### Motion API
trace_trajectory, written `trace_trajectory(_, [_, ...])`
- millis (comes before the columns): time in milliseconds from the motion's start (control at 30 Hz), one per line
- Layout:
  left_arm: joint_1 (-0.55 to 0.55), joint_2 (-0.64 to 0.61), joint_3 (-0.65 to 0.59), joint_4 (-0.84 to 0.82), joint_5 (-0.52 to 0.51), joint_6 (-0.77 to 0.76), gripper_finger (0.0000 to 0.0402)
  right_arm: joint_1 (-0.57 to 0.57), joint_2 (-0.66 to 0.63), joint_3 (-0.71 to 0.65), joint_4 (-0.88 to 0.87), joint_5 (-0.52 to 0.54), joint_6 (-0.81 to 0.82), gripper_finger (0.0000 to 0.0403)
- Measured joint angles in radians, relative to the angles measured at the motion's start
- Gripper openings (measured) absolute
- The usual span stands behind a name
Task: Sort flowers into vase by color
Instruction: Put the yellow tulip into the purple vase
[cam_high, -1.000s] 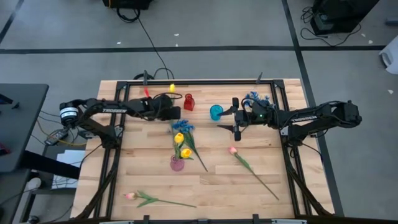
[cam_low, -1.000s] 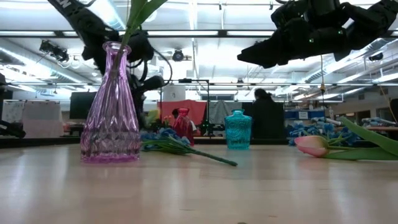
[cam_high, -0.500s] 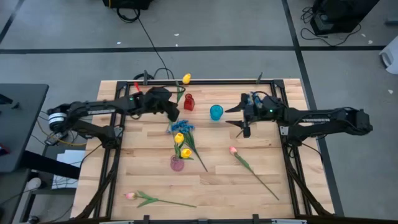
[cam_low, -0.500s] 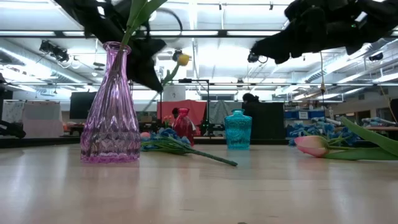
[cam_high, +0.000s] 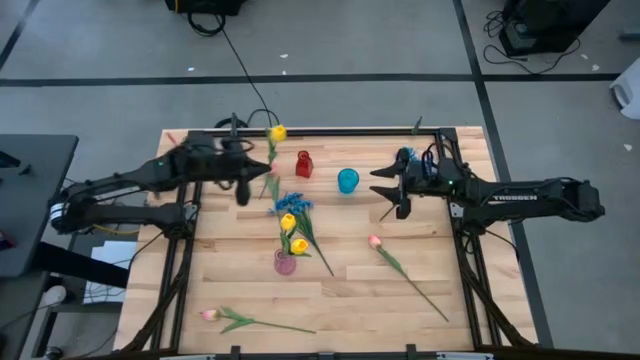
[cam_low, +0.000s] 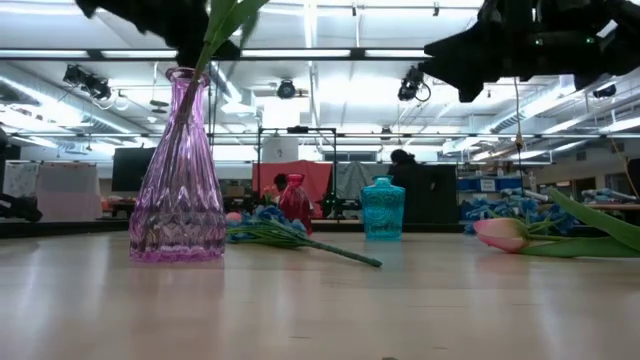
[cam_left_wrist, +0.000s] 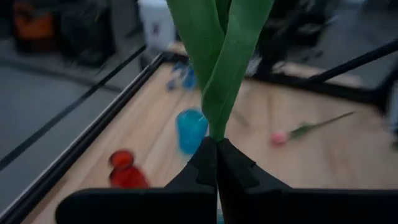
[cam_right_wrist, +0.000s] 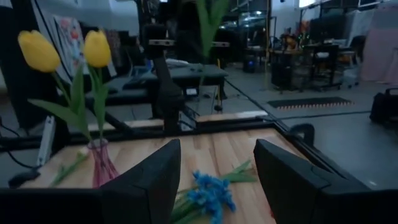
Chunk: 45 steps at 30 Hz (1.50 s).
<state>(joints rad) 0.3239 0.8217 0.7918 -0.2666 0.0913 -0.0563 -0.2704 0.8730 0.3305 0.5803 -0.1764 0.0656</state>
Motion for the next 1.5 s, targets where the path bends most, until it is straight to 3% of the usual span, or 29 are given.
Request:
trace_trajectory(133, [-0.035,-0.12,0.0,-0.018,0.063,0.009,0.0002,0.006,-0.01,0.0,0.028,0.008,0.061,0.0216])
trace_trajectory(267, [-0.079,-0.212,0.0,-0.012,0.183,0.019,0.0002,0.007,-0.012,0.0,0.029,0.094,0.122,0.0216])
trace_trajectory(467, [-0.19,-0.229,-0.079,0.198,0.326,-0.028,0.0002,0.007,-0.005,0.0,0.032,0.222,0.175,0.0216])
trace_trajectory(667, [-0.284,-0.222,-0.231,0.484,0.323,0.002,0.0002,0.006,-0.005,0.0,0.032,0.295,0.179,0.0216])
trace_trajectory(933, [-0.318,-0.172,-0.414,0.857,0.31,-0.053,0.0002,0.006,-0.005,0.0,0.032,0.359,0.178,0.0216])
trace_trajectory(1200, [-0.35,-0.131,-0.44,0.918,0.302,-0.105,0.0001,0.005,-0.005,0.0,0.032,0.377,0.167,0.0216])
trace_trajectory(1500, [-0.429,0.006,-0.439,1.001,0.214,-0.053,0.0001,0.005,-0.005,0.0,0.032,0.393,0.159,0.0217])
